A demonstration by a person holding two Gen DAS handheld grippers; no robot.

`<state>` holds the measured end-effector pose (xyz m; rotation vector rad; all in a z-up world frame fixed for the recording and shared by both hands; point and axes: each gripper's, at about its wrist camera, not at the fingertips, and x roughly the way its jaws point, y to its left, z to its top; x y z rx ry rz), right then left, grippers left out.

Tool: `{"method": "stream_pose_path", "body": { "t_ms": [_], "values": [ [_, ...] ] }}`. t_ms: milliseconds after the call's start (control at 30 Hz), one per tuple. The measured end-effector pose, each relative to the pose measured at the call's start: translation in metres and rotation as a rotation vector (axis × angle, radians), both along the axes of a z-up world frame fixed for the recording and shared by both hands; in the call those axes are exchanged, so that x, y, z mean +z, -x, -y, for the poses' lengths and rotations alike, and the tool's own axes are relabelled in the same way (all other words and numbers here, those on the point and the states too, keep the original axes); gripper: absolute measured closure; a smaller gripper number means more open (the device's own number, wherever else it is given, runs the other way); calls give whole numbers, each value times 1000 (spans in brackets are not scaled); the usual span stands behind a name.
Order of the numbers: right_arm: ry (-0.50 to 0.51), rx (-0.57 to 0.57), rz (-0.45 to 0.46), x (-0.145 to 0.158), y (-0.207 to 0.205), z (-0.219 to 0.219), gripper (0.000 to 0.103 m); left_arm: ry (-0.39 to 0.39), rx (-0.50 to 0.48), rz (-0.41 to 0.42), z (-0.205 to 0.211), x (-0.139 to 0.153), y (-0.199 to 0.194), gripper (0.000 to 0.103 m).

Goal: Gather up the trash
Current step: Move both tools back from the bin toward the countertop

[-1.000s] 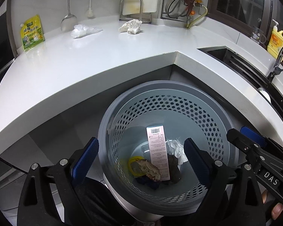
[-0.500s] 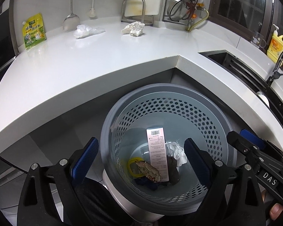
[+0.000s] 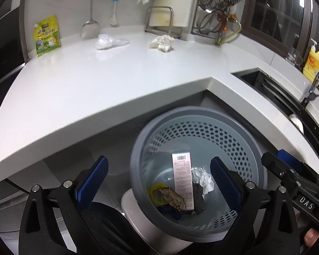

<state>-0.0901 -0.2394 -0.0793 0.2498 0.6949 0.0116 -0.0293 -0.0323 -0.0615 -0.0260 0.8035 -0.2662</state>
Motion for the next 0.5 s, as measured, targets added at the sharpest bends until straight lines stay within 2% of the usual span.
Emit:
{"method": "stream_pose_path", "body": {
  "t_ms": [233, 500],
  "values": [
    [13, 24, 17, 13, -12, -10, 24, 0, 38, 73, -19, 24, -8, 7],
    [47, 50, 32, 33, -48, -20, 23, -40, 94, 127, -44, 44, -44, 7]
  ]
}}
